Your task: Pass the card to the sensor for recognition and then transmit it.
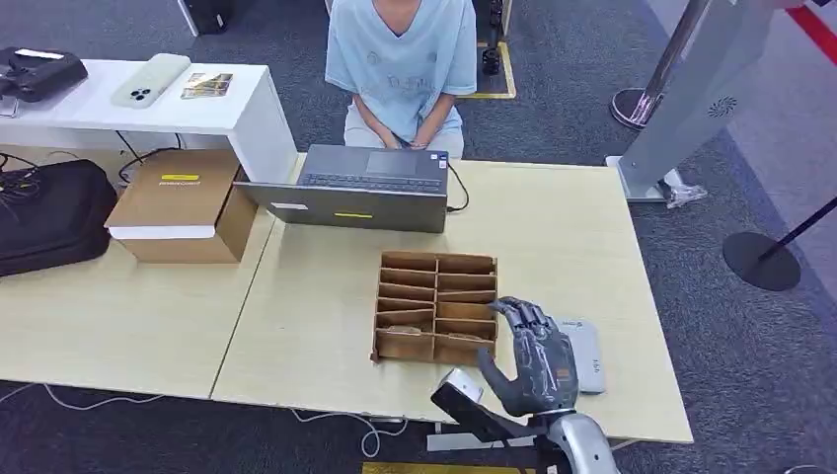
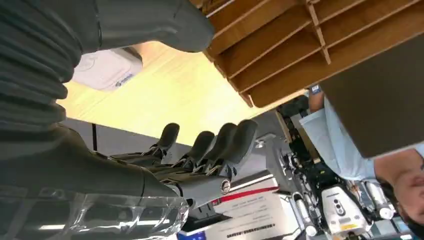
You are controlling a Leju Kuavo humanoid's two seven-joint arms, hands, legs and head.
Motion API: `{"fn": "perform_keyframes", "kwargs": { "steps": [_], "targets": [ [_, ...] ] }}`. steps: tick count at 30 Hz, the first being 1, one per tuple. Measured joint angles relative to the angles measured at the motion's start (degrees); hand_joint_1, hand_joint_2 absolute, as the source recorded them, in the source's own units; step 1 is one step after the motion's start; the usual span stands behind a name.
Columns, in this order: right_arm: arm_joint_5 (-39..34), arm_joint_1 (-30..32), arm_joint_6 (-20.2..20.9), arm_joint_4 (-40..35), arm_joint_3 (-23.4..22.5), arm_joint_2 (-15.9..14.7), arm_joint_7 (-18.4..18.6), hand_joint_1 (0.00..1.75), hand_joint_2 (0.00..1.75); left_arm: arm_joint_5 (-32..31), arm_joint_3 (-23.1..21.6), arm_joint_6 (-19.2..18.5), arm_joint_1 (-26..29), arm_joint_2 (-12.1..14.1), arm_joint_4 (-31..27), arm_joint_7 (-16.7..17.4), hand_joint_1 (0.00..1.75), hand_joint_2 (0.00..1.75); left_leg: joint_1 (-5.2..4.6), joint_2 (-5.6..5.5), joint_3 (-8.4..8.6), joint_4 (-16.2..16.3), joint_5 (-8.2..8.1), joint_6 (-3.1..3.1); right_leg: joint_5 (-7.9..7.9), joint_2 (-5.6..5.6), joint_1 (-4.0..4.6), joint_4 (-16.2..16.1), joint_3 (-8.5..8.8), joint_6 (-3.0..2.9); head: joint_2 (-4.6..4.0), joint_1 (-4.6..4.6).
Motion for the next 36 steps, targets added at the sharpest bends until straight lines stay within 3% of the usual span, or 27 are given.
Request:
{"fn": "perform_keyframes", "kwargs": {
  "steps": [9,12,15,17,22,33,36],
  "targets": [
    [-0.28,-1.54,0.44,4.41,1.66,0.04,0.46,0.73,1.75,-0.48,0.00,-0.85,-0.10,0.26,0.00,-0.02,0.00,0.00,0.00,0.00,-0.01,0.00,0.00,0.00,0.00,0.00,0.00,0.00,0.00,0.00,0.00,0.00],
    [-0.28,-2.54,0.74,5.99,1.92,0.39,0.77,0.66,1.75,-0.48,0.00,-0.87,-0.11,0.37,0.00,-0.02,0.00,0.00,0.00,0.00,0.00,0.00,0.00,0.00,0.00,0.00,0.00,0.00,0.00,0.00,0.00,0.00],
    [-0.37,-3.44,1.03,7.50,2.05,0.63,0.98,0.73,1.75,-0.66,0.00,-0.98,-0.12,0.44,0.00,-0.02,0.00,0.00,0.00,0.00,0.00,0.00,0.00,0.00,0.00,-0.01,0.00,0.00,0.00,0.00,0.00,0.00],
    [-0.37,-3.85,1.18,8.50,2.10,0.79,1.29,0.87,1.75,-0.81,0.00,-1.01,-0.12,0.48,0.00,-0.02,0.00,0.00,0.00,0.00,0.00,0.00,0.00,0.00,0.00,0.00,0.00,0.00,0.00,0.00,0.00,0.00],
    [-0.26,-4.69,1.20,10.91,2.32,0.96,1.60,0.80,1.75,-0.83,0.00,-1.01,-0.13,0.50,0.00,-0.02,0.00,0.00,0.00,0.00,-0.01,0.00,0.00,0.00,0.00,-0.01,0.00,0.00,0.00,0.00,0.00,0.00],
    [4.02,-5.85,0.28,13.77,2.36,0.96,4.59,0.84,1.75,-0.98,0.00,-1.01,-0.13,0.48,0.00,-0.02,0.00,0.00,0.00,0.00,0.00,0.00,0.00,0.00,0.00,0.00,0.00,0.00,0.00,0.00,0.00,0.00],
    [4.02,-5.88,0.15,13.96,2.36,0.96,4.87,1.05,1.75,-0.98,0.00,-1.01,-0.12,0.48,0.00,-0.04,0.00,0.00,0.00,0.00,-0.01,0.00,0.00,0.00,0.00,0.00,0.00,0.00,0.00,0.00,0.00,0.00]
  ]
}}
